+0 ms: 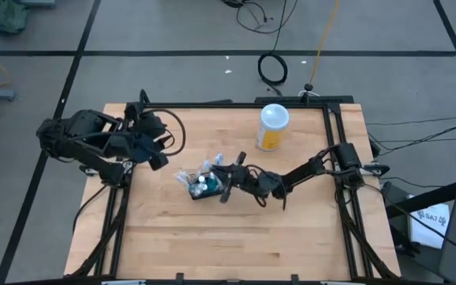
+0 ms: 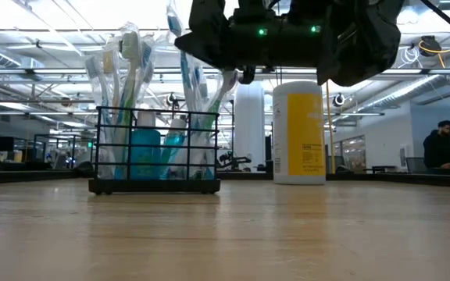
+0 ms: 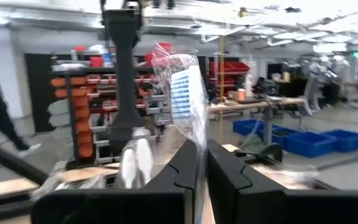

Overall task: Pick & Place toothbrushing station
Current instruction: Put the blue toothbrush into the black wire organizer

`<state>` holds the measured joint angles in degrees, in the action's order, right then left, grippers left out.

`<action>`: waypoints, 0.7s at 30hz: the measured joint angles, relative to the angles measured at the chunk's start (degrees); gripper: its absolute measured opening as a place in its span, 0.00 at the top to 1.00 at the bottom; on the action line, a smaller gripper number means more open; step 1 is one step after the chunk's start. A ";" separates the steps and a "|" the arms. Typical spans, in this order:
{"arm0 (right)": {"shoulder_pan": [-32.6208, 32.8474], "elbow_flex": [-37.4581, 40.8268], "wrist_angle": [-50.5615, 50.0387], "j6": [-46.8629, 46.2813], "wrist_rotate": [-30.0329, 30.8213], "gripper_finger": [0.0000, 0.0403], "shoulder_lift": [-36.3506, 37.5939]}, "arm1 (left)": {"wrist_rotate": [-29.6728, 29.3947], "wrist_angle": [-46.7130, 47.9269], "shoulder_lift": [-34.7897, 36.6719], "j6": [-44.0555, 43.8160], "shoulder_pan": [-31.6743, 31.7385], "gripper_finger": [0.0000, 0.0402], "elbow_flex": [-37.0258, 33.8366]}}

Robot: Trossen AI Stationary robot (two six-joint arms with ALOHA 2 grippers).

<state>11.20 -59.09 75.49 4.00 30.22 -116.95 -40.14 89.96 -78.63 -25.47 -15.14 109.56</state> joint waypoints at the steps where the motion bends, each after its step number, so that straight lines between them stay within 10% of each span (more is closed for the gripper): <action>1: 0.11 0.00 -0.54 -0.83 1.19 0.98 0.00 | -0.01 0.00 0.00 0.05 0.00 0.61 0.00; 21: 3.94 0.26 -1.59 9.76 8.61 0.93 1.42 | -0.01 0.01 0.00 -0.18 0.00 0.61 0.00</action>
<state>15.14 -58.83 73.90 13.76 38.83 -115.52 -40.15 89.97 -78.63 -25.65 -15.14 109.56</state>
